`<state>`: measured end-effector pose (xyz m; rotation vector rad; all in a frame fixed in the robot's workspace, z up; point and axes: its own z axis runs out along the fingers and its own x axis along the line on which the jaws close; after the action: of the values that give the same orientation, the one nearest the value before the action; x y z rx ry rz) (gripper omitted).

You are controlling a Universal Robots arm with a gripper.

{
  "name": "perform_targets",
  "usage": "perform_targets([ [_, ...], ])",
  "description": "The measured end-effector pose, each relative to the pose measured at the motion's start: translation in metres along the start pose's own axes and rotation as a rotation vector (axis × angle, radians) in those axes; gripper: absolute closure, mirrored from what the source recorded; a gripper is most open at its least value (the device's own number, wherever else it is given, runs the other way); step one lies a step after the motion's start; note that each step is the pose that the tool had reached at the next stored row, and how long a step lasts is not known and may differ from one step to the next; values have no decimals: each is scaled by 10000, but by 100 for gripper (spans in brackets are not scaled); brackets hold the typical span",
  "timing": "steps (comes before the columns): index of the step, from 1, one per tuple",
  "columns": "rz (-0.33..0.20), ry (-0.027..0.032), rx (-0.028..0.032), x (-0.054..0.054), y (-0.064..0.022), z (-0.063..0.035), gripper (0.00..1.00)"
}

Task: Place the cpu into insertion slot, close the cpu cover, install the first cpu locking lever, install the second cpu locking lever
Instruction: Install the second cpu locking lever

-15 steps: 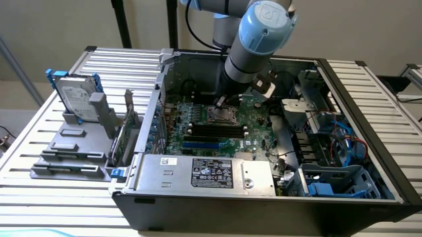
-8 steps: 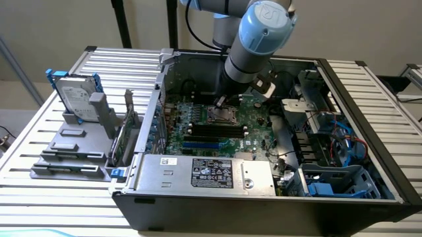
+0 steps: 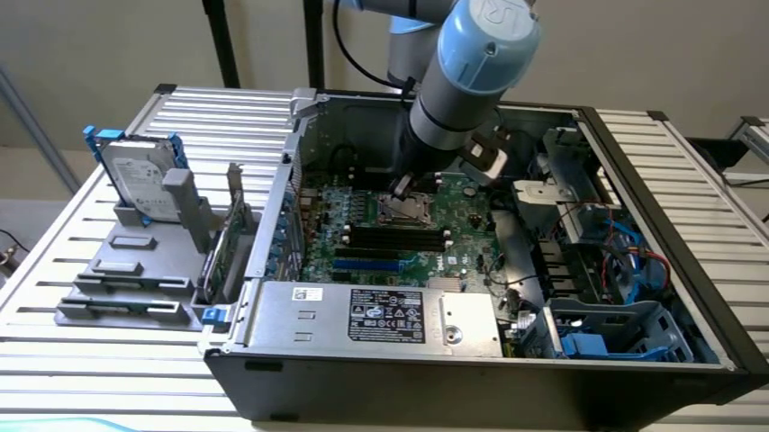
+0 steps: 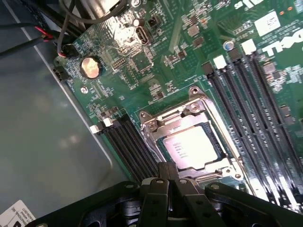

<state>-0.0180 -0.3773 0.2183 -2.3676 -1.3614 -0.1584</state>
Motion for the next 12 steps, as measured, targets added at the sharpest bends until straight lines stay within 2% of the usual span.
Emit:
perform_targets([
  [4,1,-14,-14,-64,-1,-86,89],
  [12,-10,-57,-88,-167,-21,-171,89],
])
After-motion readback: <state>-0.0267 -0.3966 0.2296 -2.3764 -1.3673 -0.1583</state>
